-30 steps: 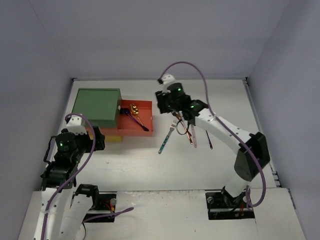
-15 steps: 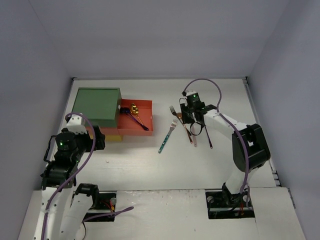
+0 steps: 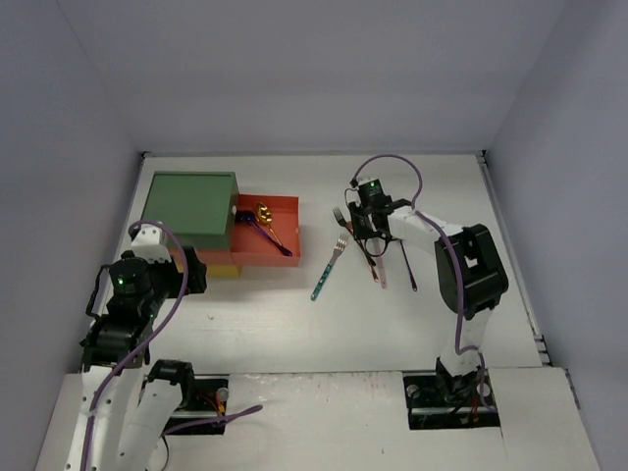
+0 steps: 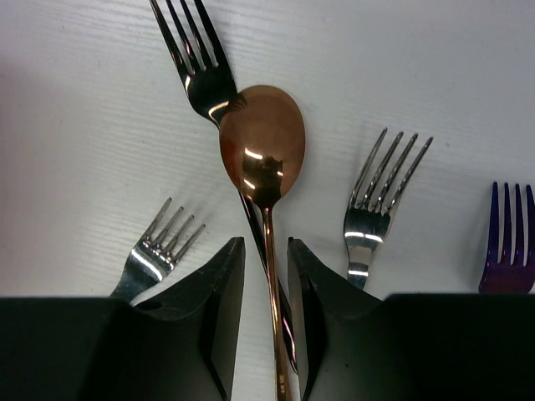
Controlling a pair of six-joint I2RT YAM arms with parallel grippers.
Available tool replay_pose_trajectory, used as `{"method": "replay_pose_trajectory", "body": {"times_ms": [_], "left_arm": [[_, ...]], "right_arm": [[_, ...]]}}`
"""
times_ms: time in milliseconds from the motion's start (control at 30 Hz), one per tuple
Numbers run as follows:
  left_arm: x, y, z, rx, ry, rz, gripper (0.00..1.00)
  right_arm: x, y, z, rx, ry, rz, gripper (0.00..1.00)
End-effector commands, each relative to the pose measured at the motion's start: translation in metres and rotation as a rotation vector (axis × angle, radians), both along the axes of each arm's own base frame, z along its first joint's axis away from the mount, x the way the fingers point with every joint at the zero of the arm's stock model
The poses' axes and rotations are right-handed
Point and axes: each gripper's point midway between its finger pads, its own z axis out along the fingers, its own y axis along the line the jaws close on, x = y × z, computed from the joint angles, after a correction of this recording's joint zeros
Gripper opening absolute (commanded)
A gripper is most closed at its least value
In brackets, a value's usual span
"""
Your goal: Sort the eating utensils into containers
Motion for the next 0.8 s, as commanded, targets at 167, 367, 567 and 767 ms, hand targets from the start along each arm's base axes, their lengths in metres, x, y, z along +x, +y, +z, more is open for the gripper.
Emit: {"method": "replay_pose_trajectory", "body": {"times_ms": [167,367,567,767], "left_arm": [[0.011,-0.003,0.015,-0.013,-0.056,-0.006,0.87],[0.011,-0.003,0.015,-0.014,-0.057,-0.008,0.87],[0.011,-0.003,0.015,-0.014,-0.058,-0.008,0.87],[0.011,-0.004,0.014,-0.015,-0.055,-0.01,0.87]], "right_arm": [[0.028,0.013,0.01,0.031,-0.051,0.001,0.22],[0.028,0.009,0.002,0.024,-0.034,-0.009,0.16],[0.028,0.005,0.006,0.009,-0.046,-0.009,0.02],[0.033,0.007,0.063,0.036,-0.161,0.005,0.0]]}}
